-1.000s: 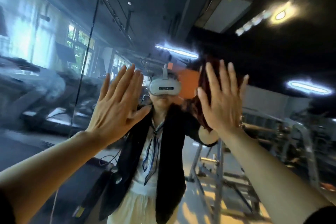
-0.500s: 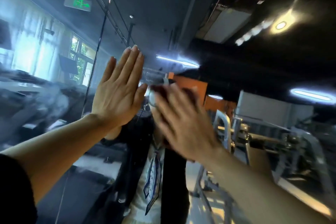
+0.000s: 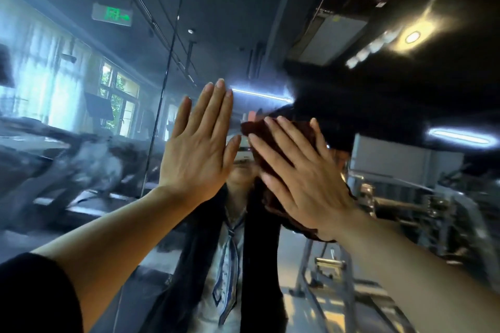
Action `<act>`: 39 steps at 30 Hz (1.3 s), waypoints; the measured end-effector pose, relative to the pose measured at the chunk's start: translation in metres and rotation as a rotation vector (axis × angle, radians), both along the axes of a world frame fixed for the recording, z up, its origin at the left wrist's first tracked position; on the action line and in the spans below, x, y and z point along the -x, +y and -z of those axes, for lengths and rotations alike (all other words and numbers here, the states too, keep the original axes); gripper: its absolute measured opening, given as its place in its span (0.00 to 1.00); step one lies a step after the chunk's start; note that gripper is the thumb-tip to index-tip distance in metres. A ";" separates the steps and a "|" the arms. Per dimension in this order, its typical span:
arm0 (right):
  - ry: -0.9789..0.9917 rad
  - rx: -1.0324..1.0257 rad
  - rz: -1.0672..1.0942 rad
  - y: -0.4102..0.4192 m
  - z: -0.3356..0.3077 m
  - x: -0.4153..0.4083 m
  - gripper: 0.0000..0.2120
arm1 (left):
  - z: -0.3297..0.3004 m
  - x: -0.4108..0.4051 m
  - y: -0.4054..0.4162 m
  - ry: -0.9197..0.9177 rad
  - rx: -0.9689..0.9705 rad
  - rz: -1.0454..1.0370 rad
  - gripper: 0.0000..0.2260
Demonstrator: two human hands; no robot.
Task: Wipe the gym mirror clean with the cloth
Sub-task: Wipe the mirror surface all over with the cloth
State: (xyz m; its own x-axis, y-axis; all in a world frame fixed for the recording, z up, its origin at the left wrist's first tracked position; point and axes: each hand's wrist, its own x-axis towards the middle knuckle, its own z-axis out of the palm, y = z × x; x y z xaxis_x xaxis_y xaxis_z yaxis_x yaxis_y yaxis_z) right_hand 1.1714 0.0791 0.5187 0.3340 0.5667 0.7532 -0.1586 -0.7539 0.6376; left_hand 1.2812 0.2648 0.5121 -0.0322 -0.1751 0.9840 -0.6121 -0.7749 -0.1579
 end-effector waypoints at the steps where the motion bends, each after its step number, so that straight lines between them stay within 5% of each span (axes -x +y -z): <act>1: -0.058 -0.085 -0.004 -0.015 -0.011 0.005 0.27 | 0.000 -0.001 0.000 0.000 0.000 -0.002 0.29; 5: -0.466 -0.732 0.023 -0.042 -0.060 0.012 0.30 | 0.000 -0.004 -0.003 -0.012 0.006 -0.005 0.29; 7: -0.572 -0.823 0.065 -0.018 -0.077 -0.003 0.29 | 0.001 -0.005 -0.005 -0.009 0.009 -0.008 0.30; 15: -0.157 -0.228 -0.001 0.059 -0.061 -0.037 0.26 | 0.002 -0.007 -0.003 -0.024 -0.005 0.003 0.29; 17: -0.138 -0.214 -0.002 0.030 -0.067 -0.024 0.25 | 0.002 -0.006 -0.003 -0.022 -0.001 0.005 0.29; 23: -0.425 -0.605 -0.028 0.027 -0.070 -0.027 0.25 | 0.001 -0.003 -0.003 0.005 -0.008 0.004 0.29; 31: -0.087 -0.071 -0.036 -0.009 -0.043 -0.001 0.25 | -0.018 0.009 0.002 -0.037 0.080 0.125 0.26; 36: -0.443 -0.588 -0.056 -0.107 -0.069 0.045 0.27 | -0.058 0.010 -0.005 -0.069 -0.044 -0.026 0.27; 39: -0.496 -0.696 -0.047 -0.113 -0.090 0.044 0.27 | -0.069 0.007 -0.007 -0.053 0.004 -0.022 0.28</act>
State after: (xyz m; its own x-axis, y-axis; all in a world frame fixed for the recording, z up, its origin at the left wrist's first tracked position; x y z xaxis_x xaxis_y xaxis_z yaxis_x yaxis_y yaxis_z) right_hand 1.1269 -0.0342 0.6082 -0.1384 -0.0744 0.9876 -0.2551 -0.9608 -0.1081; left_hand 1.2739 0.2578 0.5812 -0.0801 -0.1725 0.9817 -0.5857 -0.7888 -0.1864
